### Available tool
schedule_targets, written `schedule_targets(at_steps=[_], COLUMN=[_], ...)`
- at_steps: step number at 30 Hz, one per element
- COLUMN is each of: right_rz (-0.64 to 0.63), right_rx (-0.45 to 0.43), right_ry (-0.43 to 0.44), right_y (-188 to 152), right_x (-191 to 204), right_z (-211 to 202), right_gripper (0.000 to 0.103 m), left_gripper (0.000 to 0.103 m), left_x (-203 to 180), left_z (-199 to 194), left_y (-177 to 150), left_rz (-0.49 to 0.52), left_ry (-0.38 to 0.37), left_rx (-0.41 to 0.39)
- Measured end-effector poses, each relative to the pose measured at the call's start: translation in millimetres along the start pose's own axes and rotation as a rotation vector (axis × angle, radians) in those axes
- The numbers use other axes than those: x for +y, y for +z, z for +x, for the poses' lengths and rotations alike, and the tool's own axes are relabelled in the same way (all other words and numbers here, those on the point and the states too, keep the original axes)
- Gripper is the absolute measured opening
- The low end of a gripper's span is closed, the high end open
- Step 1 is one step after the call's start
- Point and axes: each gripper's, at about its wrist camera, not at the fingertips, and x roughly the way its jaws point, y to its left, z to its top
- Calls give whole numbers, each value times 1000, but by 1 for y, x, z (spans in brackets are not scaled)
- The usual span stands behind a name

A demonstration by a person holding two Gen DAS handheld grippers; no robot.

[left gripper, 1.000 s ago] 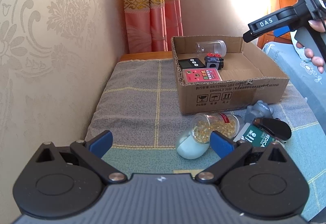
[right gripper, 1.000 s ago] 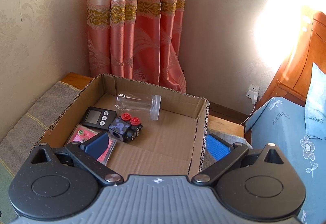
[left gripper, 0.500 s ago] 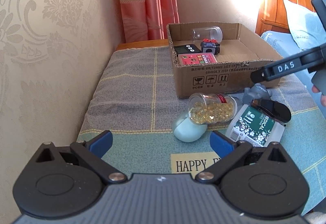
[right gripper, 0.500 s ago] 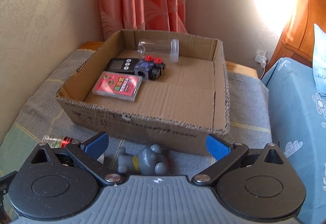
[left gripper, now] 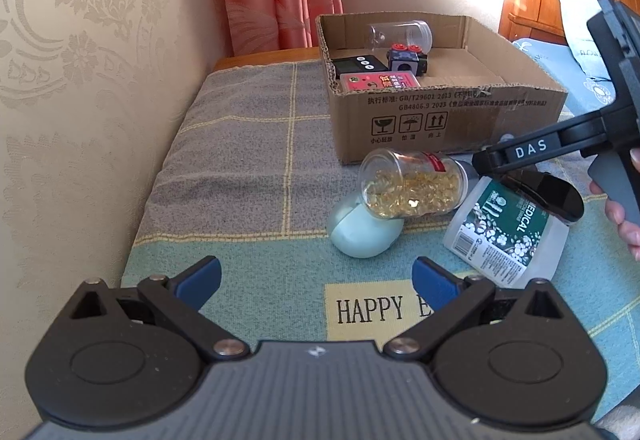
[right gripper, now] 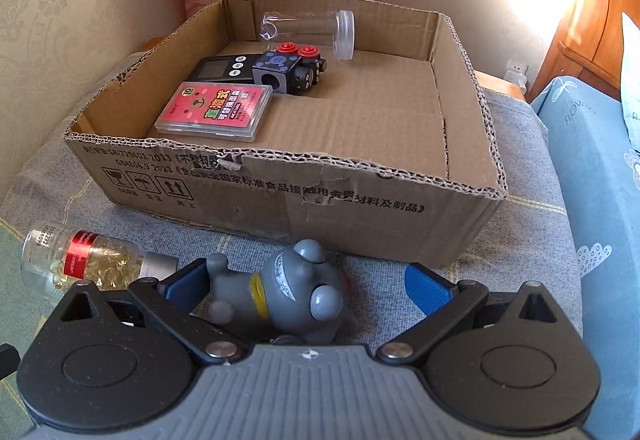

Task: Organize rigid objects
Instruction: 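Withdraw both grippers from the box toward the grey toy figure and blue case, then grasp the light-blue egg case with the left gripper while the right gripper grasps the grey figure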

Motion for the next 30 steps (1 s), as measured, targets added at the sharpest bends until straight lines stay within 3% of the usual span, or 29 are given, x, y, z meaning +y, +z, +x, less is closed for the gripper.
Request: schedule_targets(at_steps=[6, 16, 23, 26, 30], right_rz=[24, 34, 36, 39, 43], right_rx=[5, 19, 19, 20, 20], right_ry=[32, 28, 35, 40, 43], right_y=[-10, -17, -16, -16, -15], right_x=[-13, -17, -19, -19, -20], right_z=[-8, -16, -15, -14, -14], right_gripper=[103, 103, 103, 103, 103], left_gripper=[101, 98, 80, 75, 61], left_x=[-2, 1, 6, 5, 1], left_z=[12, 50, 67, 70, 71], left_y=[2, 7, 8, 11, 15], left_rz=[29, 103, 113, 128, 153], left_ry=[-8, -104, -205, -220, -247], left_rx=[4, -15, -22, -37, -54])
